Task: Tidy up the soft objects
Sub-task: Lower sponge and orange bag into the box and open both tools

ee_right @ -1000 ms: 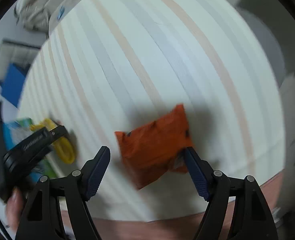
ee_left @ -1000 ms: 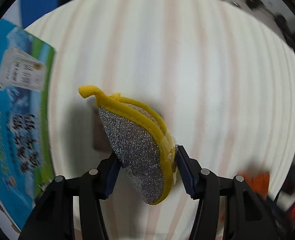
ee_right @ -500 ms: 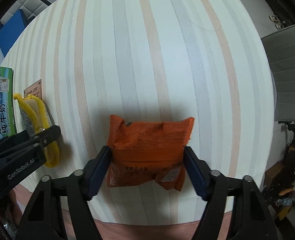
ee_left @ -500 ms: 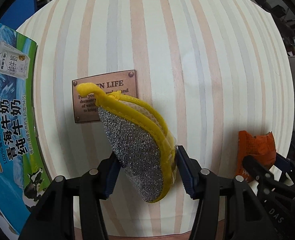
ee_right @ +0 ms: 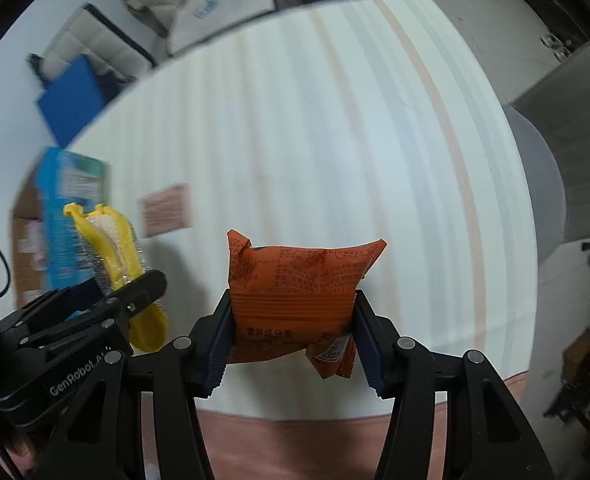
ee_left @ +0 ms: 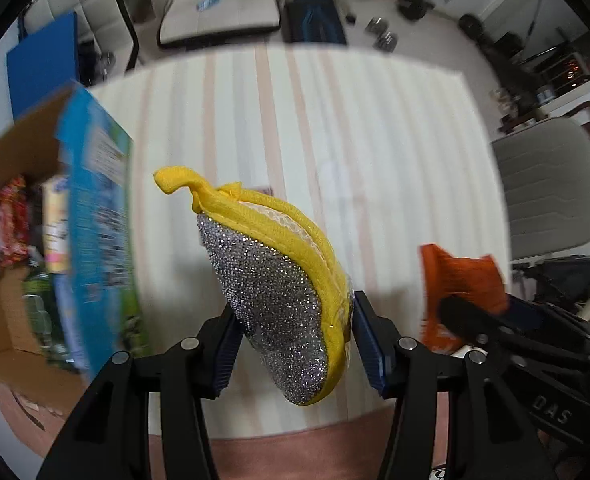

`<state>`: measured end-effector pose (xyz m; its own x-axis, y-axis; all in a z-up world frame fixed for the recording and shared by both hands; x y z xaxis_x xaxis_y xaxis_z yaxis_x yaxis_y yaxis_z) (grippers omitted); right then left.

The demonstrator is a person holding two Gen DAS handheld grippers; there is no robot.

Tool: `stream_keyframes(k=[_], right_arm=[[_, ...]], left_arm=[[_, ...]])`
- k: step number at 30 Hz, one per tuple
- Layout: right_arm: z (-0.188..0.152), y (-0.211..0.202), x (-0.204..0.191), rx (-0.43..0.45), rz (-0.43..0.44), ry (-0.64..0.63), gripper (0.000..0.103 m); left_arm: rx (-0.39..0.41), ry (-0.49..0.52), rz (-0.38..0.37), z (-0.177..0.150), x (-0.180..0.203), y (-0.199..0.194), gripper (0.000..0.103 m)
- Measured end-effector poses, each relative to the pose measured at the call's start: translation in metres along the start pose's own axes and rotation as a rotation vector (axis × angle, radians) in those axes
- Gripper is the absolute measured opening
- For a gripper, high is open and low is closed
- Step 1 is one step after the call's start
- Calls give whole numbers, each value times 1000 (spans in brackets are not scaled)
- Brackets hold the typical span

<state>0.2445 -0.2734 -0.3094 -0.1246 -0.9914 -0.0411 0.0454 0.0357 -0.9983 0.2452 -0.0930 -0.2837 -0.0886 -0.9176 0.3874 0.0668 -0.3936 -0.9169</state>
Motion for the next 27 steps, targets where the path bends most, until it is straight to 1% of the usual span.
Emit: stream_keyframes(k=[2, 4, 6, 8, 10, 11, 12, 14, 16, 19, 22, 24, 25, 27], right_arm=[[-5, -21, -16, 29, 40, -10, 57], [-10, -43, -38, 53, 90, -21, 57], [-18, -63, -69, 74, 135, -49, 57], [-26, -73, -102, 81, 164, -87, 57], [-29, -77, -139, 74, 198, -127, 57], [-34, -76, -166, 64, 220, -158, 57], [-39, -75, -180, 56, 230, -176, 57], [-45, -66, -223, 32, 253, -222, 57], [-47, -51, -265, 4, 268, -264, 57], [-50, -30, -321, -33, 276, -298, 57], [-54, -13, -360, -58, 273, -314, 57], [-54, 0, -380, -70, 264, -319, 57], [-54, 5, -389, -75, 258, -322, 57], [-56, 16, -404, -81, 241, -327, 57]], left_arm=[[36, 20, -15, -2, -8, -37, 50], [65, 43, -12, -7, -21, -71, 50], [75, 61, 1, -10, -43, -102, 50], [74, 50, 4, -13, -71, -129, 50], [73, 46, 30, -21, -104, -145, 50], [75, 40, 54, -24, -122, -150, 50], [75, 34, 77, -27, -137, -158, 50], [70, 16, 119, -31, -169, -170, 50], [44, -9, 139, -33, -206, -171, 50], [-19, -47, 131, -36, -261, -168, 50], [-90, -87, 98, -36, -301, -161, 50], [-127, -119, 81, -33, -326, -153, 50], [-158, -125, 72, -32, -339, -146, 50], [-190, -134, 66, -29, -351, -135, 50]])
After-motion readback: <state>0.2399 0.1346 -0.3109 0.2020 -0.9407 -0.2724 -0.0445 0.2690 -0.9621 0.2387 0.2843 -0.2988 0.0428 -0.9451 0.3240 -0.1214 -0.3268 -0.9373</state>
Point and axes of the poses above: each gripper's, at about its wrist camera, not at the fingertips, and y roughly the way its jaws point, x to its right, z to its top, the point moved 2 cm from there along y, roughly the way its jaws point, and after that the axes turned 12 degrees about -z, right-handed, at the moved point
